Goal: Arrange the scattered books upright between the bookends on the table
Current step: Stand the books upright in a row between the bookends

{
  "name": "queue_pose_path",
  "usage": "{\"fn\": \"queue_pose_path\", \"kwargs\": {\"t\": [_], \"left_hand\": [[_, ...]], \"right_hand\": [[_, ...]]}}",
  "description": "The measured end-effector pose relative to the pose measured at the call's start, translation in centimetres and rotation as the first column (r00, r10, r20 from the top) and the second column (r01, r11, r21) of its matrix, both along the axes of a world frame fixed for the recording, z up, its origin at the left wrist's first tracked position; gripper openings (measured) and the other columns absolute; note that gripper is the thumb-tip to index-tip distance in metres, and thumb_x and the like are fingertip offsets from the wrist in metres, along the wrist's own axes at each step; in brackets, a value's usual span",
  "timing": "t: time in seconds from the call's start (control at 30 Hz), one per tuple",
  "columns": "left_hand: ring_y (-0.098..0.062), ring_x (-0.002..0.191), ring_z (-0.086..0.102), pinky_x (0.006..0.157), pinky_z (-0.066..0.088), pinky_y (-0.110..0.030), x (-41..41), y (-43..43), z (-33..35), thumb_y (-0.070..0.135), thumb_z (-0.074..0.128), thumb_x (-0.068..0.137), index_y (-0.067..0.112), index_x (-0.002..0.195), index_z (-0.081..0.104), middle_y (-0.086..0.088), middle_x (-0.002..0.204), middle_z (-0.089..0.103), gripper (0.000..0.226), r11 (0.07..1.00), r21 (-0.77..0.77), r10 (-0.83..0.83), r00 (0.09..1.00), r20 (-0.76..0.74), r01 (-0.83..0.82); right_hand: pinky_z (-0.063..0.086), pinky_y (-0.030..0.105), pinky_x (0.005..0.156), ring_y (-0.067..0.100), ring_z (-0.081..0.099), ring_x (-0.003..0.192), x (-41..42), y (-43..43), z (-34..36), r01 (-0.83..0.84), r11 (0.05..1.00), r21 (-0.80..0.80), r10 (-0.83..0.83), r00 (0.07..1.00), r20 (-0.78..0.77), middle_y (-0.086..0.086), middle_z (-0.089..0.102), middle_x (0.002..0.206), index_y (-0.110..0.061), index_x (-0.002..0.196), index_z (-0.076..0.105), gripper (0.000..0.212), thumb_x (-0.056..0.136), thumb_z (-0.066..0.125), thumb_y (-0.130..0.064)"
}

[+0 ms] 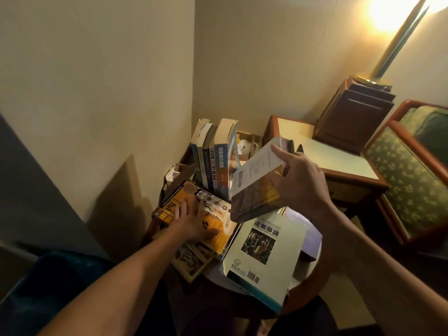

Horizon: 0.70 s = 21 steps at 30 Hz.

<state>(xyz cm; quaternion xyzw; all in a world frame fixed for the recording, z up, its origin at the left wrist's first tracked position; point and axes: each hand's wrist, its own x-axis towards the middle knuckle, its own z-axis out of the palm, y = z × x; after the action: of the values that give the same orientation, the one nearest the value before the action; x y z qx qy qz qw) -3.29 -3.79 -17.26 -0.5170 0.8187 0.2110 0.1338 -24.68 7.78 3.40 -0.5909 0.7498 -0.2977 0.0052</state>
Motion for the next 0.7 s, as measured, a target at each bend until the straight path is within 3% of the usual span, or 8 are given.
{"fn": "queue_pose_path", "kwargs": {"t": [0.17,0.27,0.43,0.57,0.7], "left_hand": [[-0.041,0.147,-0.03,0.121,-0.012,-0.059,-1.0,0.3,0.0,0.09,0.029,0.08,0.015,0.154,-0.028,-0.016,0.16,-0.035,0.12,0.995,-0.071,-0.065,0.993,0.103,0.072],[-0.038,0.147,-0.032,0.12,-0.012,-0.06,-1.1,-0.6,0.3,0.092,0.032,0.078,0.012,0.153,-0.03,-0.013,0.16,-0.036,0.126,0.978,-0.09,-0.173,0.975,0.14,0.186],[-0.039,0.146,-0.034,0.119,-0.012,-0.062,-0.9,-1.0,-0.5,0.098,0.028,0.07,0.013,0.153,-0.03,-0.01,0.158,-0.04,0.132,0.974,-0.084,-0.201,0.974,0.106,0.21],[-0.039,0.143,-0.038,0.119,-0.014,-0.062,-0.9,-1.3,-1.0,0.1,0.029,0.068,0.016,0.151,-0.035,-0.01,0.154,-0.046,0.133,0.977,-0.08,-0.194,0.979,0.065,0.199],[-0.037,0.138,-0.045,0.118,-0.019,-0.061,-1.0,-1.5,-0.7,0.098,0.033,0.069,0.019,0.148,-0.038,-0.007,0.149,-0.051,0.133,0.981,-0.011,-0.19,0.979,0.078,0.191]], "right_hand": [[0.055,0.042,0.072,0.03,0.058,0.095,-0.4,-3.5,1.5,0.029,0.998,-0.047,-0.03,0.999,-0.035,0.014,0.059,0.118,-0.03,0.151,0.041,0.061,0.094,0.063,-0.022],[0.043,0.035,0.067,0.03,0.056,0.096,-0.1,-6.1,1.3,0.042,0.999,-0.021,-0.044,0.997,-0.062,0.016,0.057,0.126,-0.03,0.152,0.04,0.061,0.094,0.059,-0.02],[0.05,0.038,0.077,0.033,0.058,0.104,0.4,-10.8,-0.2,0.042,0.999,-0.004,-0.043,0.994,-0.105,0.016,0.057,0.132,-0.029,0.151,0.042,0.061,0.093,0.057,-0.018],[0.048,0.034,0.071,0.033,0.062,0.1,0.1,-15.0,-1.7,0.077,0.996,0.049,-0.072,0.993,-0.097,0.015,0.058,0.135,-0.031,0.15,0.044,0.064,0.09,0.057,-0.013],[0.049,0.033,0.073,0.034,0.066,0.099,0.2,-17.7,-3.3,0.071,0.994,0.087,-0.063,0.993,-0.098,0.017,0.066,0.12,-0.027,0.15,0.044,0.066,0.088,0.057,-0.012]]}}
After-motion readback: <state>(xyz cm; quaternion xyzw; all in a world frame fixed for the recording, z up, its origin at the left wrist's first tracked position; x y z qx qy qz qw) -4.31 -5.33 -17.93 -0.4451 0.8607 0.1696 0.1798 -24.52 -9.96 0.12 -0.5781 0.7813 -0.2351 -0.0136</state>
